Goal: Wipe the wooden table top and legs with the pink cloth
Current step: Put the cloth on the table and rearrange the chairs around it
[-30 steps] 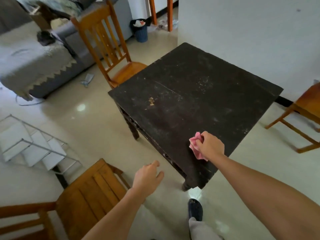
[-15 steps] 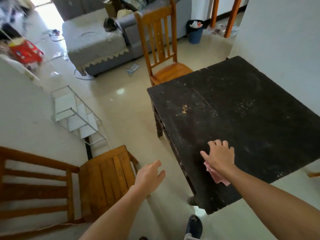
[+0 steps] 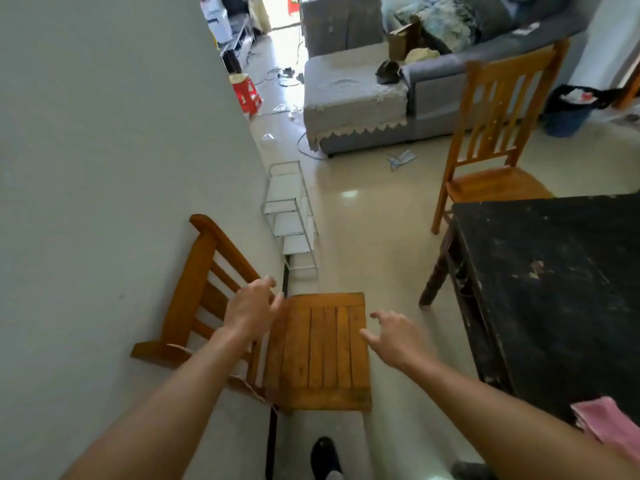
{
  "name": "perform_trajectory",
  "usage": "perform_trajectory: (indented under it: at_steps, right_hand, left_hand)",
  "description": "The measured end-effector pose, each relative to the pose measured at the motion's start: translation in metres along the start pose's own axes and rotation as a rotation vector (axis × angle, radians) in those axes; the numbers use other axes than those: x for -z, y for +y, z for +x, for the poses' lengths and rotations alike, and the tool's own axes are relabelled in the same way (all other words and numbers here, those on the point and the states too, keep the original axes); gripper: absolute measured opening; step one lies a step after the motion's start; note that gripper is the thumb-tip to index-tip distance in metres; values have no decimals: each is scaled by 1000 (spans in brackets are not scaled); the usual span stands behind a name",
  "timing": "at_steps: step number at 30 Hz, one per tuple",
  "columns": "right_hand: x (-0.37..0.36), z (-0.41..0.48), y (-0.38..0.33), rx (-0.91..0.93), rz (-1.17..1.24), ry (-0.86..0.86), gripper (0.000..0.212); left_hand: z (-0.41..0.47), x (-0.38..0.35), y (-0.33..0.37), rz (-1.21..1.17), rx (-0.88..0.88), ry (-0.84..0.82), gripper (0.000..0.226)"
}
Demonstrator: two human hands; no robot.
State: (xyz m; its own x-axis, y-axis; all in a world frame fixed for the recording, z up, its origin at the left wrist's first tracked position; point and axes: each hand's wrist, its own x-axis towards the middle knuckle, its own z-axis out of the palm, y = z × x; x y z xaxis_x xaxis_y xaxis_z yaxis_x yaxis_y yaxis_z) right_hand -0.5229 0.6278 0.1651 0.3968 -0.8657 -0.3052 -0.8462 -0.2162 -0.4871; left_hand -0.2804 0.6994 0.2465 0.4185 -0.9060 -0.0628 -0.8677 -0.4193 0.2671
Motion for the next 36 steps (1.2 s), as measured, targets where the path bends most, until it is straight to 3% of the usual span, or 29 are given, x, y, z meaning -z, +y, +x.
perform_trajectory:
  at_steps: [8,14,17,21,25,30,36]
  right_hand:
    - [-102,30,-139,-99,296,-213,50]
    - [-170,44,-212,-228,591,-353,43]
    - [-204,51,-245,-275,703,-418,52]
    - [-222,53,-289,-240,911,-456,62]
    - [-226,43,-297,-278,1107,-534,74]
    - [-211,43,-299,-118,1054,-577,103]
    - [-184,44,-291,3,809,-635,89]
  left_hand:
    - [70,54,-134,237,17,168,34]
    - [105,42,-182,371,-94,89,52]
    - [128,36,-195,411,-120,81,58]
    - [152,24,-209,381,-128,36,58]
    - [167,14,-211,182,-106,-66,57]
    - [166,14,-210,106,-86,-66,53]
    - [157,16,-203,68,-57,-87,51]
